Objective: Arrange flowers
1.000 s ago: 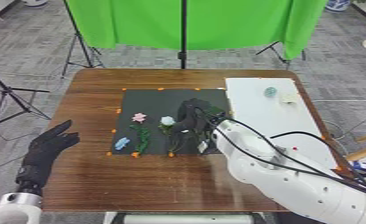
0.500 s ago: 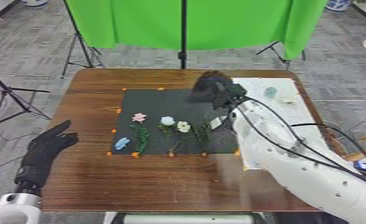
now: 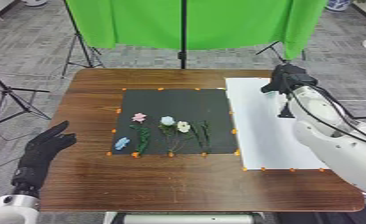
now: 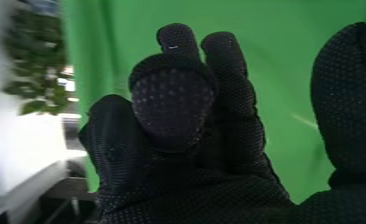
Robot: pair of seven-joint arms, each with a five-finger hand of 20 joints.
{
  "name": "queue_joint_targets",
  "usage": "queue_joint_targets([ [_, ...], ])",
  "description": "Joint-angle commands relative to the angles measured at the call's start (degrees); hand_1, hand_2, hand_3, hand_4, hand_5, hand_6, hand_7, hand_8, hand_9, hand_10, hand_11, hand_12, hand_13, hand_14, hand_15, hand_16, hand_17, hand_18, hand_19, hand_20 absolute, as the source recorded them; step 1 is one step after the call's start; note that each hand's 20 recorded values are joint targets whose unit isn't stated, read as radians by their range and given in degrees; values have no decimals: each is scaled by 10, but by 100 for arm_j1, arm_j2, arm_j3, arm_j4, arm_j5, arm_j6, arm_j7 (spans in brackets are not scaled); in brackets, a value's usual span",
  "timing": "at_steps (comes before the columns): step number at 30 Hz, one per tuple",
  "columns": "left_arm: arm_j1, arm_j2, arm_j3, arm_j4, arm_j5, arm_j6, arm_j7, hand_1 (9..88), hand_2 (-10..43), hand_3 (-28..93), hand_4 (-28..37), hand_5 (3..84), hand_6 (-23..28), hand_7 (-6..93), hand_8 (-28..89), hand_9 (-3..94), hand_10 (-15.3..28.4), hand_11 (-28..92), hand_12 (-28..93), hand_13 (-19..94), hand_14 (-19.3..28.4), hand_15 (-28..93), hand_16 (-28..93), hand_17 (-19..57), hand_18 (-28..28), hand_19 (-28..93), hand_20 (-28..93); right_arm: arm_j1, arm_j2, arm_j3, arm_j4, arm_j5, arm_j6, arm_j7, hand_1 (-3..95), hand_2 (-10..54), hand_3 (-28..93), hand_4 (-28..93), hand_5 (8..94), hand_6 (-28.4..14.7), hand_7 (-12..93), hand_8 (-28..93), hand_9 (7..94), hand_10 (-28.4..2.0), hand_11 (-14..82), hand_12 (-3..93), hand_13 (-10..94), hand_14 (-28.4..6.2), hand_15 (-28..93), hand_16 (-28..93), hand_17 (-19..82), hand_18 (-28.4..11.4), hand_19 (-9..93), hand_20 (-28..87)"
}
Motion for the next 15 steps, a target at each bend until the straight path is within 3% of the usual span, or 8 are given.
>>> queue_joint_targets([
  [1,64,-70,-20,-24,63,-27,-39,306,91,689,-134,378,62,87,-59,440,145,202,95,374,180,175,-25,62,127,153,141,-112,82,102,527,-217,-189,321,300,-95,646,-130,640,-1,144,-86,695,-153,108,181,866,-53,584,333,578,-174,932,542],
  [5,90,-87,-25,-33,68,-40,-40,305,90,689,-134,378,62,87,-59,441,145,201,94,373,181,175,-25,62,126,153,141,-222,4,147,735,-237,-283,350,301,-95,646,-130,627,2,142,-88,697,-153,111,183,866,-54,590,330,578,-176,932,544],
  [6,109,-28,0,-31,23,8,-13,304,89,691,-133,378,62,87,-59,441,146,201,94,373,182,176,-25,62,126,153,141,-254,-14,134,781,-256,-272,374,309,-95,645,-131,626,7,141,-89,699,-152,113,184,866,-54,591,330,579,-176,932,544],
  [9,109,-28,-3,-36,31,-11,-32,304,90,691,-134,379,62,86,-59,441,146,201,94,373,181,176,-25,62,126,152,141,-344,-73,106,895,-211,-141,383,362,-95,658,-149,632,31,154,-107,713,-140,120,181,877,-43,593,325,587,-170,932,545],
  [15,114,-61,-25,-41,41,-22,-36,304,90,690,-135,378,62,87,-58,440,146,201,95,373,181,175,-25,62,126,153,141,-453,-160,-11,1082,93,549,253,436,-95,671,-182,651,51,189,-136,749,-125,137,177,902,-22,586,326,607,-161,932,556],
])
